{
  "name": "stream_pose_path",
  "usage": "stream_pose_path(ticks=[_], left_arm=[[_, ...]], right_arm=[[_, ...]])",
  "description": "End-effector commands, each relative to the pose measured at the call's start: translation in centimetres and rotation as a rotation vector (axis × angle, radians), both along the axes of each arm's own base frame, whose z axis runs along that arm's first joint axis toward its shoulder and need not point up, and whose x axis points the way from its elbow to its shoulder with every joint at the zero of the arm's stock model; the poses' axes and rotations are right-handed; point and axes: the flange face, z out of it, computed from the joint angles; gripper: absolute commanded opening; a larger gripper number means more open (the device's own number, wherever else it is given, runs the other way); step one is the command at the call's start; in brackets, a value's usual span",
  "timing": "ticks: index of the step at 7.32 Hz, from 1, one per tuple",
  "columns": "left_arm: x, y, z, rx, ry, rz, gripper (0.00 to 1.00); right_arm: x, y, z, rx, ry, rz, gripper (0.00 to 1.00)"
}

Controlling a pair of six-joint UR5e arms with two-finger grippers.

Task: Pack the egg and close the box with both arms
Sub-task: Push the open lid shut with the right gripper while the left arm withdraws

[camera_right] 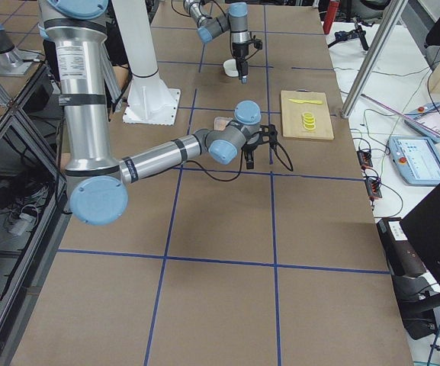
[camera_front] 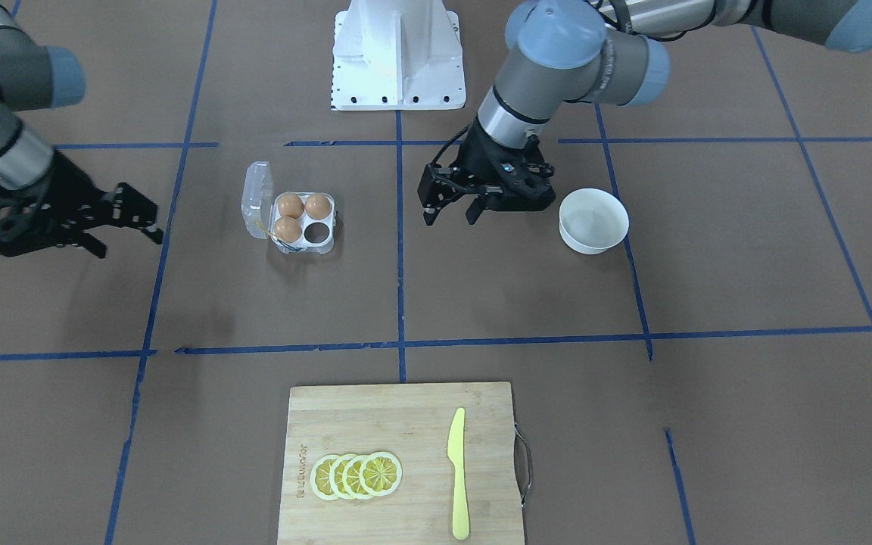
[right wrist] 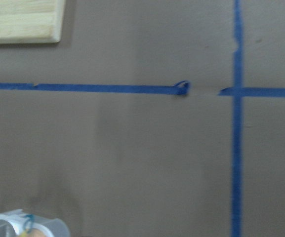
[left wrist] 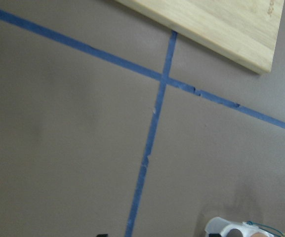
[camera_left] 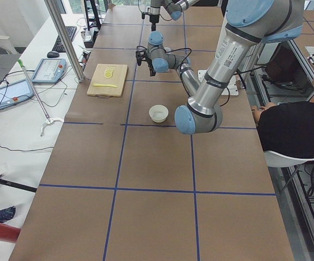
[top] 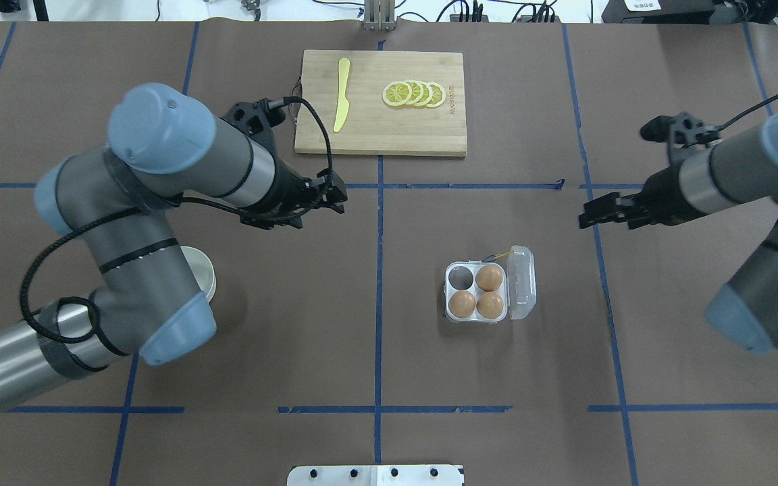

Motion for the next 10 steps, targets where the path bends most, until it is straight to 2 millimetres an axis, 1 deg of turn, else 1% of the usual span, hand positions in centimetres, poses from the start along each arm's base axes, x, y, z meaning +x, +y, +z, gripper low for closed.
stream_pose_path(ticks=[1, 2, 3, 4, 5, 6, 7, 8, 9, 10], left_arm=[[-6.3, -3.8, 4.4, 0.117, -0.077, -0.001, 0.74], [-9.0, -5.4, 6.3, 0.155, -0.113, -0.007, 0.74], [-11.1, -6.3, 7.8, 0.182, -0.141, -0.007, 0.74], [-12.8, -6.7, 9.2, 0.205, -0.168, -0.008, 0.74], [-14.9, -7.2, 10.9, 0.236, -0.199, -0.001, 0.74], [-18.0, -7.7, 13.5, 0.272, -0.237, 0.021, 0.74], [-22.4, -8.3, 16.8, 0.322, -0.290, 0.045, 0.74], [-27.1, -7.5, 21.3, 0.384, -0.354, 0.100, 0.75], [-31.7, -7.5, 25.1, 0.455, -0.428, 0.150, 0.75], [-35.6, -7.4, 28.4, 0.481, -0.484, 0.177, 0.75]], right_arm=[[-15.6, 7.2, -12.0, -0.069, -0.061, 0.093, 1.00], [-17.4, 6.9, -18.0, -0.077, -0.031, 0.122, 1.00], [-17.5, 7.0, -19.6, -0.076, -0.035, 0.126, 1.00], [-17.2, 7.2, -20.3, -0.070, -0.049, 0.124, 1.00], [-16.2, 7.6, -21.3, -0.061, -0.070, 0.123, 1.00], [-14.7, 7.9, -22.4, -0.052, -0.098, 0.125, 1.00], [-11.1, 6.7, -22.8, -0.057, -0.099, 0.160, 1.00], [-6.7, 4.4, -22.7, -0.123, -0.080, 0.159, 1.00], [-1.6, 1.7, -21.5, -0.184, -0.098, 0.147, 1.00], [2.9, -0.4, -19.8, -0.223, -0.107, 0.146, 1.00]])
